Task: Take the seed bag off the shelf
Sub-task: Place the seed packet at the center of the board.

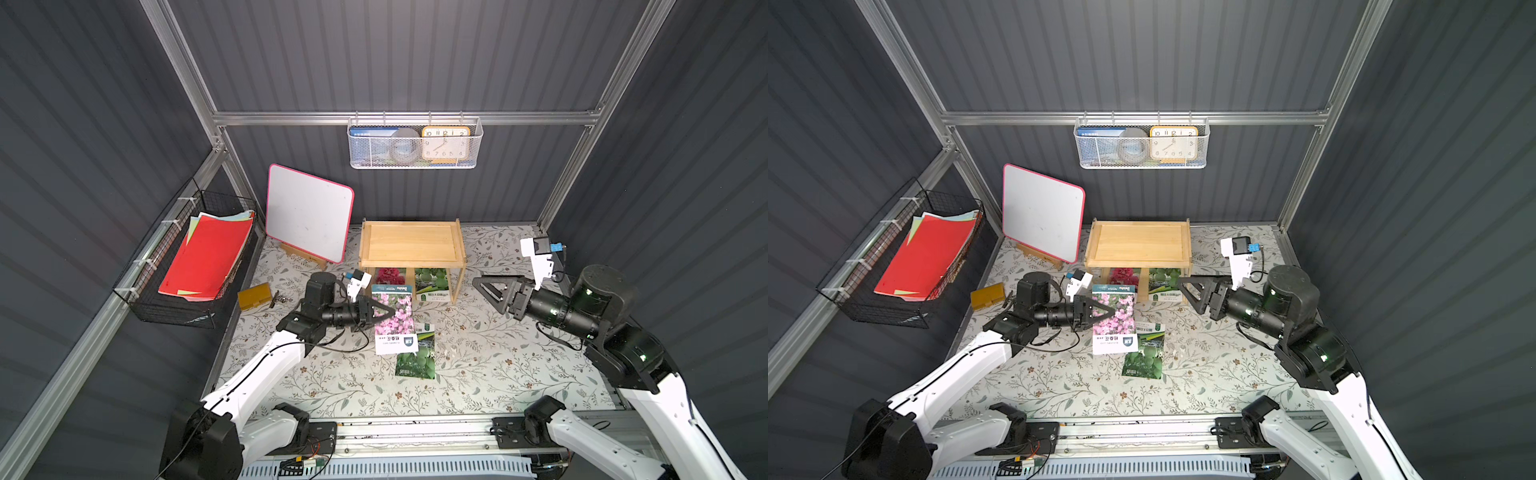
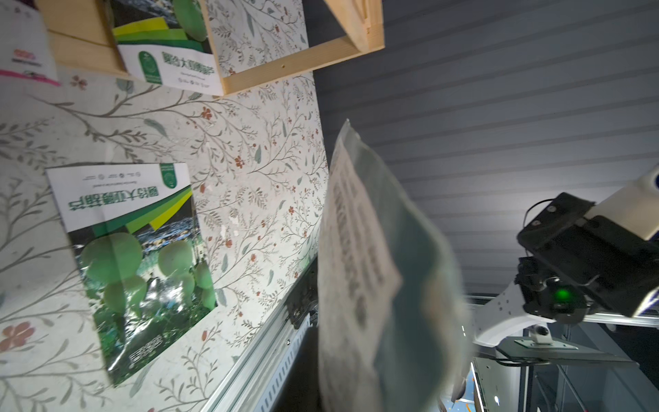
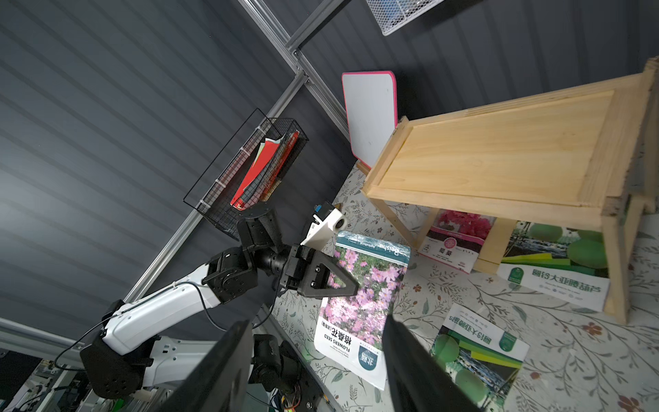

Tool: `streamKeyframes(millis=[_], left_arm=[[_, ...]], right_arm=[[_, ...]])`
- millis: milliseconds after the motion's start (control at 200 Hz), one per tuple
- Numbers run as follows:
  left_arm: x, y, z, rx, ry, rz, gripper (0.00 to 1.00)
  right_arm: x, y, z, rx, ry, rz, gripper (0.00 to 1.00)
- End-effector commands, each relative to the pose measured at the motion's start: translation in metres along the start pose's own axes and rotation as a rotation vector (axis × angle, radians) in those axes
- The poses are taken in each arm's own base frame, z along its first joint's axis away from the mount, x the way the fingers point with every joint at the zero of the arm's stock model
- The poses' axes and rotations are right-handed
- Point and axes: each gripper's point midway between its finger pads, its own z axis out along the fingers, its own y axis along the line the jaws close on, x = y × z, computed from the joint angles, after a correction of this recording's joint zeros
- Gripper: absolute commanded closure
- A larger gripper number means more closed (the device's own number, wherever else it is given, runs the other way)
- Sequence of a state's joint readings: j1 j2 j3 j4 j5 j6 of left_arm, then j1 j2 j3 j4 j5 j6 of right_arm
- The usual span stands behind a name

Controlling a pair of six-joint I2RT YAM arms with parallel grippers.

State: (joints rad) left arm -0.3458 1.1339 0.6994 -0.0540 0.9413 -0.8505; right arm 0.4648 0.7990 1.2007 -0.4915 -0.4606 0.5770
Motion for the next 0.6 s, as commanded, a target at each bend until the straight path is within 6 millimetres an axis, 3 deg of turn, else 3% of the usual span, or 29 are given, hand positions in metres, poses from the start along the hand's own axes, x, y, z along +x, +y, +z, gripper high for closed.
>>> streamKeyframes(millis=[0,130,265,595], left_arm=[[0.019,0.051,0.005,-0.105,0.017,-0.05,0.86],[0.03,0.091,0.013,-0.164,0.037,-0.086,0.87],[0.027,0.125,0.013,-0.28,0.023,-0.086,0.88],[-0.006,0.143,0.005,-0.448,-0.071,-0.086,0.9]], right_arm=[[0.002,0.002,0.004,-0.039,0.022,-0.024,0.36],[0.005,-0.002,0.008,-0.048,0.045,-0.014,0.37],[0.008,-0.005,0.008,-0.054,0.056,-0.011,0.37],[0.011,-0.007,0.012,-0.109,0.048,-0.015,0.38]])
